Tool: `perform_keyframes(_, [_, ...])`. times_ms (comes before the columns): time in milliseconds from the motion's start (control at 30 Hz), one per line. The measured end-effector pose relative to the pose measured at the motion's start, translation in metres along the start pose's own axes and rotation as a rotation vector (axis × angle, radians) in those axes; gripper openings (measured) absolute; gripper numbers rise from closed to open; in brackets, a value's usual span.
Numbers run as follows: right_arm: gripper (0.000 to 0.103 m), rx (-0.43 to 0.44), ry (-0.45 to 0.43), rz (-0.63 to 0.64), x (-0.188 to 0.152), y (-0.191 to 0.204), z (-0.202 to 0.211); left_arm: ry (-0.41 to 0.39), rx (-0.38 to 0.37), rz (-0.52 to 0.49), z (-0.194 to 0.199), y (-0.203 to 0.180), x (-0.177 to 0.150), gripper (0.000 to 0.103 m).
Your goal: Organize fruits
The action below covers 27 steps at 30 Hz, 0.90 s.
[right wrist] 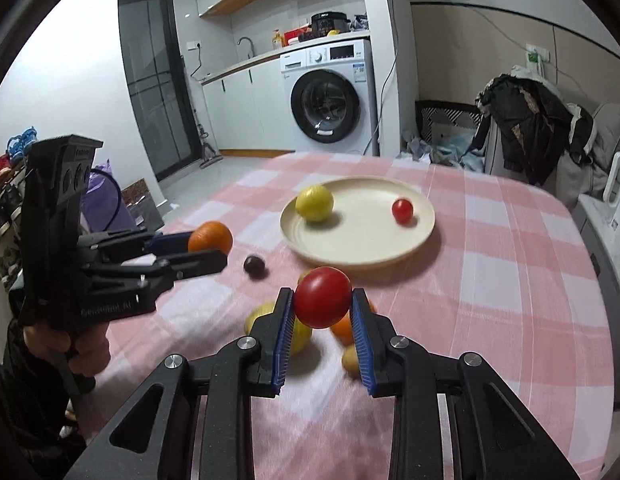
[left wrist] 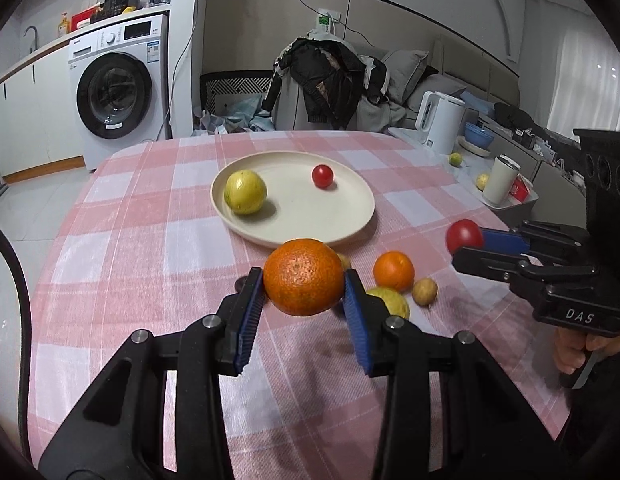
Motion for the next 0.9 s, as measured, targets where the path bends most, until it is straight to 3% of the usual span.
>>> perform_keyframes(333, [0.029, -0.023, -0.023, -0.065, 0.039, -0.002, -0.031, -0.016, 0.011, 0.007, -0.018, 0.012, 0.023, 0.036])
perform_keyframes(433, [0.029, 0.019, -0.016, -0.091, 0.049, -0.004, -0.043, -0.009, 0.028, 0.02, -0.027, 0.02, 0.03, 0.036])
perform_keyframes(600, [0.029, 0.011, -0.024, -0.117, 0.066, -0.012, -0.057, -0.006, 0.042, 0.044, -0.042, 0.035, 0.041, 0.036])
perform_keyframes(900, [0.029, 0.0, 0.017, -0.134, 0.07, -0.017, -0.086, -0.016, 0.065, 0.063, -0.061, 0.051, 0.052, 0.036])
Point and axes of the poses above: each gripper's, at about its wrist camera, not at the fingertips, and z roughly against the way its jaws point, y to its left, x to its top, the point moved 5 cm from there along -z, roughly the way its jaws point, and after that the axes turned 6 degrees about -x, right-handed, at the moved point
